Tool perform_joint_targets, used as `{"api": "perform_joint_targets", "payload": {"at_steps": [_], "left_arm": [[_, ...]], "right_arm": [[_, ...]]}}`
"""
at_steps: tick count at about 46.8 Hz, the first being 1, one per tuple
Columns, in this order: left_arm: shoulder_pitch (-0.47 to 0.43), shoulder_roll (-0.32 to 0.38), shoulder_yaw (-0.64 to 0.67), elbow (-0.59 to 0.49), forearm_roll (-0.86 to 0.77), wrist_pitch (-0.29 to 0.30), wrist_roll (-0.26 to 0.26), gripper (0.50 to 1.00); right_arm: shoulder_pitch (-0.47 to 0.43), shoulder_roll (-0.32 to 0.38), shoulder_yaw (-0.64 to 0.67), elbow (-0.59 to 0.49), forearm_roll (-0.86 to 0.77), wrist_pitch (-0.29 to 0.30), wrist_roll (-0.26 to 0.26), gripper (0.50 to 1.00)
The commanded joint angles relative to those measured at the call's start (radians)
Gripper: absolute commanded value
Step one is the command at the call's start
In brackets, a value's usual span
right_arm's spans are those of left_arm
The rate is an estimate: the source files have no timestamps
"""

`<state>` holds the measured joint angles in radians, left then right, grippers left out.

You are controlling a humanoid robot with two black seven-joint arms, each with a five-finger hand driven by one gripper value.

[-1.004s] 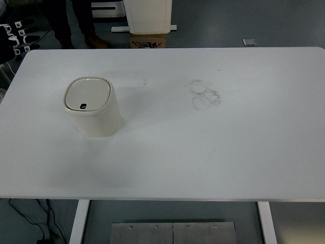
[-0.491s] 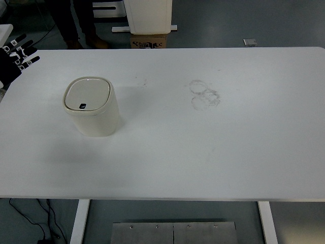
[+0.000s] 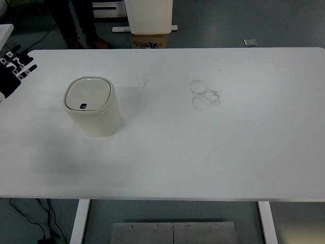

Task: Close trash bin

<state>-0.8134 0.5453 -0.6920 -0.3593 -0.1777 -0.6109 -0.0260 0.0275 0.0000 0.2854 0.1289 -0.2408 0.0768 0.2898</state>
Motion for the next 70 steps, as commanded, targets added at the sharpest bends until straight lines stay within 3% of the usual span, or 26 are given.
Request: {"api": "perform_joint_targets", "payload": {"at_steps": [1,70], "left_arm": [[0.014,-0.001,0.000,0.000,0.000,0.000,0.000,1.000],[0.039,-0.002,0.002,-0.001,-0.040,0.000,0.000,1.000]], "right_arm": [[0.000,0.000,0.000,0.000,0.000,0.000,0.000,0.991],[0.002,0.000,0.000,0.003,-0.002,0.001,0.000,0.991]]}}
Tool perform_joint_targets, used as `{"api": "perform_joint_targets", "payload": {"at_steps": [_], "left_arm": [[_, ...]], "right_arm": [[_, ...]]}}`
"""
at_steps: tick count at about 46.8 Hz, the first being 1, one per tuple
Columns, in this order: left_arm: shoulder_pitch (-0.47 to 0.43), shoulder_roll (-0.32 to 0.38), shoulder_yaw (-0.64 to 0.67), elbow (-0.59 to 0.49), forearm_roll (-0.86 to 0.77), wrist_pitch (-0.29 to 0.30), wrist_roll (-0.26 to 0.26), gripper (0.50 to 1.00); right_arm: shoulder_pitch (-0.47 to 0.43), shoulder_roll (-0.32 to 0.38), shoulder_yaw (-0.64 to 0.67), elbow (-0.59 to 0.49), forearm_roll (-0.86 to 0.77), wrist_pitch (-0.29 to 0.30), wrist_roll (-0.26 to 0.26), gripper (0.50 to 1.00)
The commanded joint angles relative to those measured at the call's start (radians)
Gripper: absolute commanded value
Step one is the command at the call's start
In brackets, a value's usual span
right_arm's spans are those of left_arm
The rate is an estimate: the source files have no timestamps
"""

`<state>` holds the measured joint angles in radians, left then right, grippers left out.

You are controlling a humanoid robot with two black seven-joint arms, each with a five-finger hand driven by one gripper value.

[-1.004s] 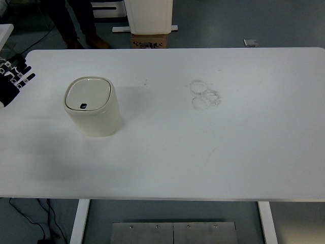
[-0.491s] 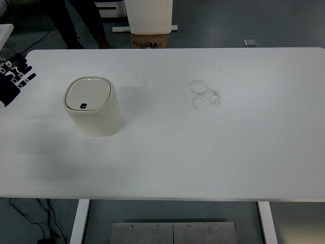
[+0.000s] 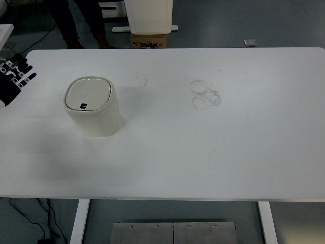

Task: Close trash bin

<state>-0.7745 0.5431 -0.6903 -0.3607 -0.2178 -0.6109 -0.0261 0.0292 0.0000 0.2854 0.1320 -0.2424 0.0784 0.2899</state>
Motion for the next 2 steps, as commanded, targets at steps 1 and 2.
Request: {"api": "perform_joint_targets", "payload": {"at_steps": [1,2], "left_arm": [[0.001,0.000,0.000,-0.001,0.000,0.000,0.000,1.000],[0.001,0.001,0.000,0.000,0.000,0.000,0.000,1.000]], "right_arm": [[0.000,0.000,0.000,0.000,0.000,0.000,0.000,0.991],[0.000,0.000,0.000,0.000,0.002,0.001,0.000,0.991]]}}
